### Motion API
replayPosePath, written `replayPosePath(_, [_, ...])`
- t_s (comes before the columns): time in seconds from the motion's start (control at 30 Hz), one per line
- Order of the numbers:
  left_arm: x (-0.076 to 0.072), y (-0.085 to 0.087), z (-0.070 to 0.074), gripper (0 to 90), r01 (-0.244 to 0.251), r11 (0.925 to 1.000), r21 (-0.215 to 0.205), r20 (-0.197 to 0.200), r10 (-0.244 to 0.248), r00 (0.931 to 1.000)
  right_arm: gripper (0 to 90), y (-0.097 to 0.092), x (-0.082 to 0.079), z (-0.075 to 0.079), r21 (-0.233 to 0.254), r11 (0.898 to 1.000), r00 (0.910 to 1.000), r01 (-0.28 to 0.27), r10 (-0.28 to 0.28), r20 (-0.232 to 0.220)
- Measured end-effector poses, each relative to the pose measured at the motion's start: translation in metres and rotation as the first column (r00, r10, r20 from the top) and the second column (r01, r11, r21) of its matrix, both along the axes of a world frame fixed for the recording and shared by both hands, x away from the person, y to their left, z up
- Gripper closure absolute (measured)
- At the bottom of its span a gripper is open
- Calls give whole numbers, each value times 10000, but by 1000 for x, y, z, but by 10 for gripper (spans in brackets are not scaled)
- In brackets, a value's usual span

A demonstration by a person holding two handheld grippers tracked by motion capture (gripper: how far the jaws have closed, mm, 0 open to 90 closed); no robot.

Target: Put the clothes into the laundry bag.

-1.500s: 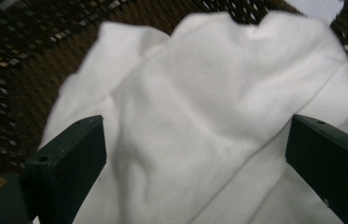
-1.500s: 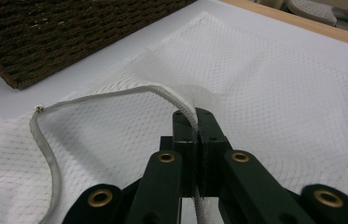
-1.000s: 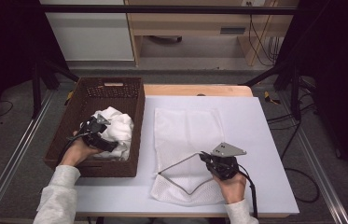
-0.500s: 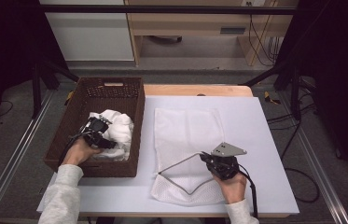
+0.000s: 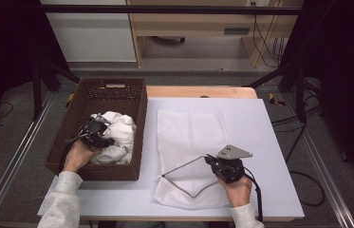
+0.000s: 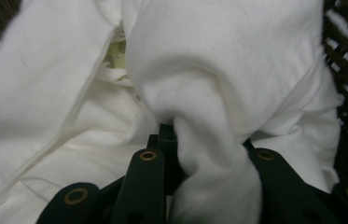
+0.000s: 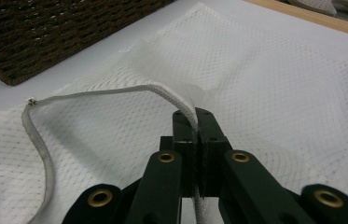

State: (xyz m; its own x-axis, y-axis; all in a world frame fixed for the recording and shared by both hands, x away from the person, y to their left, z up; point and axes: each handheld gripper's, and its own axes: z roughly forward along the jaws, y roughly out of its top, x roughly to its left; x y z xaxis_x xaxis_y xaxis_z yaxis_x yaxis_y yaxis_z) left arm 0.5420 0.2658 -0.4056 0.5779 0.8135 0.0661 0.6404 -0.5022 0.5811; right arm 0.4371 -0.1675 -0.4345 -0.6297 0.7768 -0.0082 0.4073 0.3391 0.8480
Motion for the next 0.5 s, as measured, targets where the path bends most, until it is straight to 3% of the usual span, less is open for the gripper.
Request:
replayPosePath(0.07, [-3, 6, 5, 743, -158, 9970, -761, 383, 187, 9991, 884, -1, 0, 0, 1, 10000, 10000, 19, -19, 24])
replayPosePath(0.17, [-9, 13, 13, 744, -482, 9890, -1399, 1297, 665, 9893, 884, -1, 0, 1, 19, 10000, 10000, 4, -4, 36])
replayPosePath(0.2, [-12, 16, 15, 744, -571, 9843, -1670, 1738, 864, 9810, 884, -2, -1, 1, 27, 10000, 10000, 19, -19, 52])
replayPosePath(0.3, [-20, 18, 20, 743, -577, 9790, -1955, 2630, 1090, 9586, 884, -3, -1, 1, 74, 10000, 10000, 49, -49, 31])
replayPosePath(0.4, [-24, 19, 23, 743, -696, 9798, -1875, 3183, 1276, 9393, 884, -4, -1, 2, 98, 9999, 9999, 76, -76, 71])
replayPosePath(0.5, [-27, 22, 26, 743, -771, 9744, -2113, 3593, 1508, 9210, 885, -4, -1, 2, 120, 9999, 10000, 76, -76, 51])
